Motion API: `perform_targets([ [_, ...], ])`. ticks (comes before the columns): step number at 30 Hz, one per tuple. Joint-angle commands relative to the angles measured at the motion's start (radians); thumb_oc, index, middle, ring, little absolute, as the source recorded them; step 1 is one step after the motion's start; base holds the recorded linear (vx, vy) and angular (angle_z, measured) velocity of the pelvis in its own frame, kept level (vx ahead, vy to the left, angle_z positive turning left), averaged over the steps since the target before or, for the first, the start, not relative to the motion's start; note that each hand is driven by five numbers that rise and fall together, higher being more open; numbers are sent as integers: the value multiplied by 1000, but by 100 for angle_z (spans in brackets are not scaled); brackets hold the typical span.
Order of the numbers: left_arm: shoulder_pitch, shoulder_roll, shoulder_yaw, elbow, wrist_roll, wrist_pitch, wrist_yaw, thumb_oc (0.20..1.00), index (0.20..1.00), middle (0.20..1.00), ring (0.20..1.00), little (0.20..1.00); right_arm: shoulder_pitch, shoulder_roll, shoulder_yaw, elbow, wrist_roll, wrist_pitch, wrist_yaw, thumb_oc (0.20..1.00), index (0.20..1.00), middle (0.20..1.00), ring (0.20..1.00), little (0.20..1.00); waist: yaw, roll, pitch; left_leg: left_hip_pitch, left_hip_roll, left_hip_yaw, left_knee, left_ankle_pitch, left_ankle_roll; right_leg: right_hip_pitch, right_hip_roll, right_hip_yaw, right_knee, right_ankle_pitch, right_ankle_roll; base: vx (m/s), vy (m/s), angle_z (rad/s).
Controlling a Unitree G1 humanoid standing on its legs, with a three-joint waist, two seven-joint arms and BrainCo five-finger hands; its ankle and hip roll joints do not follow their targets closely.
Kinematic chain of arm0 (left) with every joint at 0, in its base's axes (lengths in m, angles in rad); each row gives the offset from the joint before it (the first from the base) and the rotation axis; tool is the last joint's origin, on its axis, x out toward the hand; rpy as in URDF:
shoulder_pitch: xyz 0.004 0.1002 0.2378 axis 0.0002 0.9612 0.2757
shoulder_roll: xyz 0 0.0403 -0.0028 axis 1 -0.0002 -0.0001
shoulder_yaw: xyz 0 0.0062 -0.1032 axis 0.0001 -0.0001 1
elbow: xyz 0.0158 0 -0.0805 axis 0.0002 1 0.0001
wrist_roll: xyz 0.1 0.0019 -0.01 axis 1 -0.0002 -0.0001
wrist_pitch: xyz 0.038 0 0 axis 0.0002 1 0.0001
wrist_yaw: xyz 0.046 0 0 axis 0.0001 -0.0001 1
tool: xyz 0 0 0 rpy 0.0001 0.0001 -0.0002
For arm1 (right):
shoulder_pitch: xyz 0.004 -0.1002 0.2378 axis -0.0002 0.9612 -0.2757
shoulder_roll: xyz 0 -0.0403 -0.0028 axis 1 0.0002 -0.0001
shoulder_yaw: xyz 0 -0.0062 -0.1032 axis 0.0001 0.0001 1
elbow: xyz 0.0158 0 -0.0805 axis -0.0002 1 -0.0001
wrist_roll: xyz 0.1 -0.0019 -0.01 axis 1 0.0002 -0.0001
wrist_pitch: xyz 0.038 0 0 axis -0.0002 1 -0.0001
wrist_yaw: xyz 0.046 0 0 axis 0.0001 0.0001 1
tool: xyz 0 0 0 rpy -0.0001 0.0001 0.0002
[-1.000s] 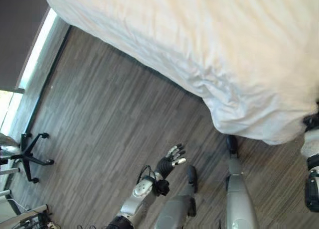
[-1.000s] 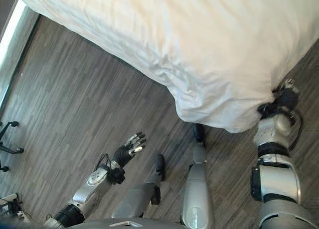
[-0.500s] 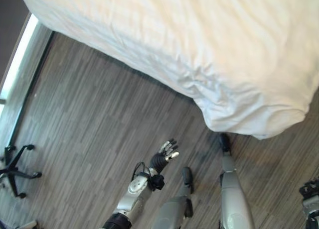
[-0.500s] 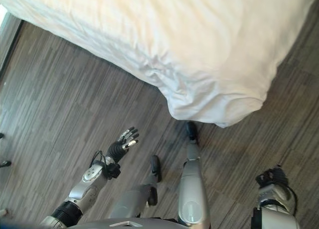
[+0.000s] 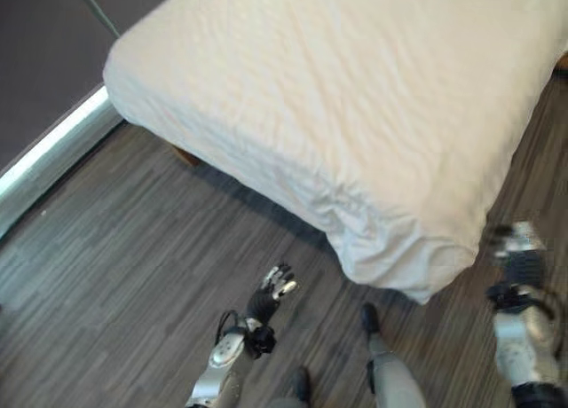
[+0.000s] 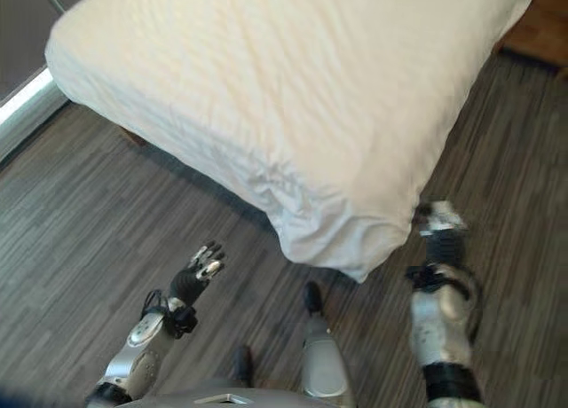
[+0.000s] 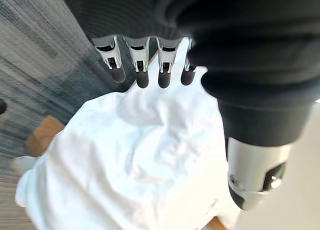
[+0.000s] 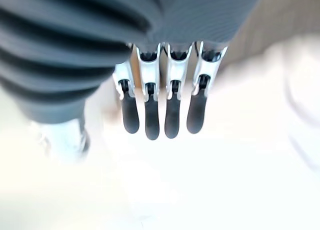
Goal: Making the bed.
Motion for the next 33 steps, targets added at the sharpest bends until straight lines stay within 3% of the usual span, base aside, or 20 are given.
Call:
perform_targets([
  [1,3,18,40,-12,44,-33,-5,1000,1000,1000,1000,1000,21,-15,15,-39,-117,26,81,1000,1000,1000,1000,1000,25,-6,-64,51,-5,-55,37,-14,33,109,-50,-13,89,-109,33,-95,104,12],
  [5,38,20,99,-5,81,-45,-1,1000,1000,1000,1000,1000,114,-6,21,-112,-196,38,113,1000,1000,1000,1000,1000,19,-34,-65,80,-25,-12,56,-48,53,100,-57,21,89,-52,76,-154,107,1],
  [8,62,48,135,-11,135,-61,-6,1000,1000,1000,1000,1000,169,-37,-22,-192,-299,15,119,1000,1000,1000,1000,1000,5,-66,-20,73,-51,59,63,-50,67,12,-68,3,65,108,140,-310,81,-60],
  [11,53,70,140,-45,149,-63,3,1000,1000,1000,1000,1000,184,-25,-45,-208,-297,18,110,1000,1000,1000,1000,1000,-1,-61,12,40,-44,79,95,-38,68,-13,-85,-57,73,71,145,-384,34,-86],
  [12,41,85,154,-102,145,-67,14,1000,1000,1000,1000,1000,183,3,-58,-208,-270,10,95,1000,1000,1000,1000,1000,15,-41,32,7,-22,111,129,-19,69,12,-156,-147,167,-5,113,-395,-27,-61],
  [14,26,81,166,-131,117,-71,22,1000,1000,1000,1000,1000,173,14,-56,-217,-269,6,83,1000,1000,1000,1000,1000,35,-30,29,-19,-3,147,141,-3,66,74,-208,-217,209,-55,89,-391,-46,-61],
  [15,26,81,166,-131,117,-71,22,1000,1000,1000,1000,1000,173,14,-56,-217,-269,6,83,1000,1000,1000,1000,1000,35,-30,29,-19,-3,147,141,-2,66,73,-208,-217,209,-55,89,-404,-115,-75],
  [16,9,77,176,-166,87,-75,33,1000,1000,1000,1000,1000,145,12,-33,-214,-297,1,62,1000,1000,1000,1000,1000,62,-21,12,-58,23,200,166,15,62,139,-280,-276,282,-75,83,-366,-130,-64],
  [18,7,74,191,-203,63,-78,41,1000,1000,1000,1000,1000,105,9,4,-231,-318,-3,54,1000,1000,1000,1000,1000,98,-17,-6,-86,56,268,187,30,54,198,-366,-359,333,-74,89,-417,-206,-45],
  [19,13,66,196,-219,42,-76,42,1000,1000,1000,1000,1000,79,14,30,-242,-313,-3,52,1000,1000,1000,1000,1000,118,-20,-19,-102,75,306,198,46,51,233,-403,-396,366,-62,90,-246,-177,-71],
  [20,14,67,196,-220,42,-75,42,1000,1000,1000,1000,1000,79,14,30,-242,-313,-3,52,1000,1000,1000,1000,1000,119,-21,-18,-100,75,308,199,45,51,232,-404,-393,368,-63,91,-296,-311,-150],
  [21,14,62,197,-223,25,-73,47,1000,1000,1000,1000,1000,60,25,57,-254,-306,2,53,1000,1000,1000,1000,1000,138,-37,-40,-120,102,354,204,65,40,272,-405,-387,363,-54,104,-262,-378,-141],
  [22,11,60,196,-233,42,-85,58,1000,1000,1000,1000,1000,51,25,61,-248,-309,0,45,1000,1000,1000,1000,1000,147,-42,-47,-140,143,385,219,80,22,280,-375,-412,329,-87,109,-329,-539,-138],
  [24,6,54,204,-234,21,-84,65,1000,1000,1000,1000,1000,76,23,61,-280,-287,7,56,1000,1000,1000,1000,1000,136,-42,-58,-170,211,402,226,133,-23,316,-277,-405,203,-197,101,-220,-505,-98],
  [26,5,32,203,-224,16,-80,63,1000,1000,1000,1000,1000,101,2,49,-284,-287,8,64,1000,1000,1000,1000,1000,124,-36,-60,-179,256,398,203,207,-58,326,-204,-391,138,-242,70,-167,-484,-86],
  [27,8,-3,189,-214,0,-78,56,1000,1000,1000,1000,1000,115,-51,33,-279,-343,5,65,1000,1000,1000,1000,1000,131,-31,-48,-175,254,307,187,255,-72,329,-160,-368,107,-253,50,-109,-346,-65],
  [28,7,-3,188,-213,1,-78,56,1000,1000,1000,1000,1000,114,-51,33,-279,-343,5,65,1000,1000,1000,1000,1000,130,-29,-50,-178,255,306,186,257,-71,327,-158,-368,106,-251,50,-119,-315,-70],
  [29,1,-17,181,-210,-3,-81,49,1000,1000,1000,1000,1000,97,-77,35,-266,-359,5,66,1000,1000,1000,1000,1000,146,-32,-36,-192,197,158,200,248,-63,321,-147,-341,97,-248,44,-67,-396,-112],
  [30,6,-22,169,-216,6,-83,36,1000,1000,1000,1000,1000,55,-91,46,-208,-359,7,72,1000,1000,1000,1000,1000,175,-55,-14,-191,75,-31,230,168,-50,308,-119,-273,92,-236,31,-81,-522,-124],
  [33,31,-36,179,-230,-28,-82,17,1000,1000,1000,1000,1000,42,-45,58,-165,-261,5,95,1000,1000,1000,1000,1000,173,-76,-26,-181,-11,-9,242,91,1,298,-79,-232,76,-221,14,-44,-341,-103],
])
